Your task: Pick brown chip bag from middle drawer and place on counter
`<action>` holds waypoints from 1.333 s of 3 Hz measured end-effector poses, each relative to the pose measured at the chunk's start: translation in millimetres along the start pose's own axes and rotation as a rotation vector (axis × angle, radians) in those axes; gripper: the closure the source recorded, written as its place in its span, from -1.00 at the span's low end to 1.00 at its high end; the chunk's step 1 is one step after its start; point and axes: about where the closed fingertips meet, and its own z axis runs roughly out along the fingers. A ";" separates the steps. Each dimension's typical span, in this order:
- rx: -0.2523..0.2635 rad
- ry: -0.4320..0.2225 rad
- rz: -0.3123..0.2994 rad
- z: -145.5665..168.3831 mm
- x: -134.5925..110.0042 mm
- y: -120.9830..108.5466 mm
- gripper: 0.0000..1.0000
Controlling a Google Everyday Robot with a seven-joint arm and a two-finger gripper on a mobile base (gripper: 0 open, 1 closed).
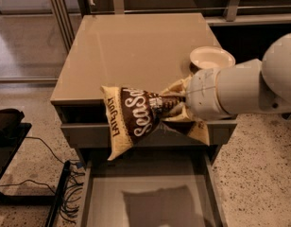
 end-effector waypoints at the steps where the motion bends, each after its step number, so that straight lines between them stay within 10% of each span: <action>1: 0.042 -0.126 -0.090 27.5 -15.5 -51.6 1.00; 2: 0.087 -0.203 -0.100 48.9 -16.8 -92.9 1.00; 4: 0.195 -0.182 0.069 89.3 13.1 -160.6 1.00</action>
Offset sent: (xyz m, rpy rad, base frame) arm 0.1493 0.0497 0.0442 0.2482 -0.1806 0.1489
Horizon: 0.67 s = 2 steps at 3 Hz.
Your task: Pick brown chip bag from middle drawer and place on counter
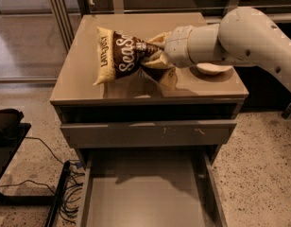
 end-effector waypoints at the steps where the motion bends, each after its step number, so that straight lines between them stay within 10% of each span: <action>1: 0.105 0.143 0.024 3.0 22.4 -22.2 1.00; 2: 0.217 0.264 0.000 -6.5 37.2 -31.9 1.00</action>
Offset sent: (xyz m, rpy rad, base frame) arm 0.0448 -0.0775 0.0013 0.0681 0.0331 -0.6758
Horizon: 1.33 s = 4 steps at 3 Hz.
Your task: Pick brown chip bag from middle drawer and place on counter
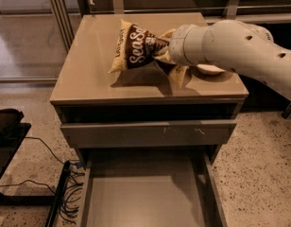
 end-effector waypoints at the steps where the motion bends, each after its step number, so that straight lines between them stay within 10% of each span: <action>1: 0.049 0.047 0.117 -4.2 20.6 -5.8 1.00; 3: -0.089 0.023 0.487 15.2 55.7 17.0 1.00; 4: -0.097 0.019 0.496 16.3 53.6 18.5 0.64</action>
Offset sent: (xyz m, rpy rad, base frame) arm 0.0167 -0.0252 -0.0633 0.4217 0.3693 -0.0946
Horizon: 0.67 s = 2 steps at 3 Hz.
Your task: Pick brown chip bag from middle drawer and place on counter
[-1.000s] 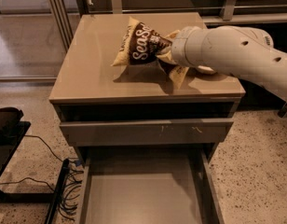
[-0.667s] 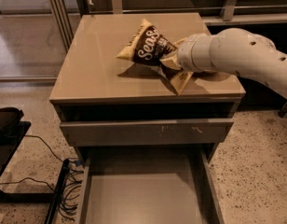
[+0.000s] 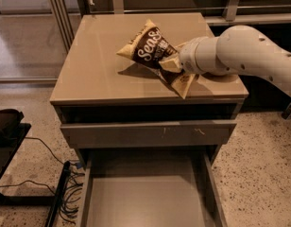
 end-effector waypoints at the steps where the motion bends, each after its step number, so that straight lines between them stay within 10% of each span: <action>1: 0.000 0.000 0.000 0.0 0.0 0.0 0.16; 2: 0.000 0.000 0.000 0.0 0.0 0.0 -0.28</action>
Offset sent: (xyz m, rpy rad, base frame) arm 0.0000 0.0000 0.0000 -0.0003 -0.0003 0.0000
